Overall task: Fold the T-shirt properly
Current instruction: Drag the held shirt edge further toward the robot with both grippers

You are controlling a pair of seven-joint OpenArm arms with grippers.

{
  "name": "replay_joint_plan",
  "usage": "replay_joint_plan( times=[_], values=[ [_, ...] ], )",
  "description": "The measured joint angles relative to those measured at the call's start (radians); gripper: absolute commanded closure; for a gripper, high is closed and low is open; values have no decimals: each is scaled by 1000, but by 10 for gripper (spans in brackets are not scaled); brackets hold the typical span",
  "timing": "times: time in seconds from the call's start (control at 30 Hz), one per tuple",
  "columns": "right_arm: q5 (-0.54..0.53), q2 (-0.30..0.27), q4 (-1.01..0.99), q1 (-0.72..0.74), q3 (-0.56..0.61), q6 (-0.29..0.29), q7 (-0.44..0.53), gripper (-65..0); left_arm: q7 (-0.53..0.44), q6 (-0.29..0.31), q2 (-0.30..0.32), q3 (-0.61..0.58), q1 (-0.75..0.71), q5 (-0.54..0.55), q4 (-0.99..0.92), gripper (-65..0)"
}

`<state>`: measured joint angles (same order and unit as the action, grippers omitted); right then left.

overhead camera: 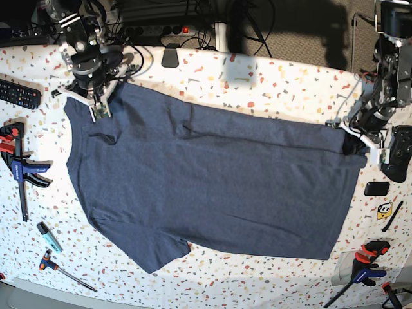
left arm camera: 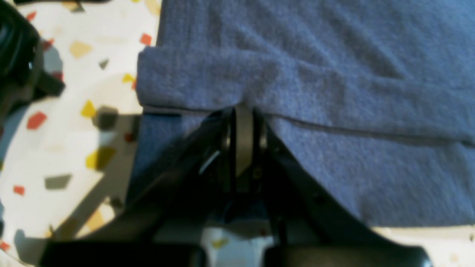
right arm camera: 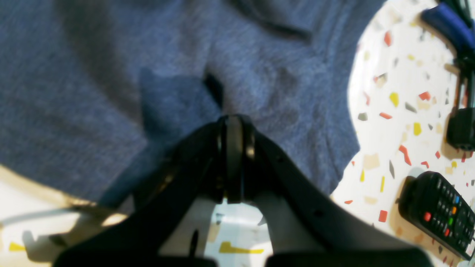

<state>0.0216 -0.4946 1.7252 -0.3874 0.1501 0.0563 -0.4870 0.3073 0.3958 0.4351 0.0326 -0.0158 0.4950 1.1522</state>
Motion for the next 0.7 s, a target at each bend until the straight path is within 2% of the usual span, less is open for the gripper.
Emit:
replay_joint_plan(
  times=[0.1,0.2,0.33,0.57,0.7],
  values=[
    [29,-1,2,-48,-4,2,36,0,-48,9,7,1,-50,12,8,0],
    [60,-2,3,-97,-4,4,71,0,-71,46,27,5,-97,24,18,0],
    [58,-2,5,-135,-5,5,90,0,-82,44,46,7,-171,29,74,0],
    [61,-2,40,-223,-62,8,105,0,-40,29,77,10,-328,17,244,0],
    [54,-1,72,-289,-122,8,117,0,9,35,80,63,-386,2,308,0]
  ],
)
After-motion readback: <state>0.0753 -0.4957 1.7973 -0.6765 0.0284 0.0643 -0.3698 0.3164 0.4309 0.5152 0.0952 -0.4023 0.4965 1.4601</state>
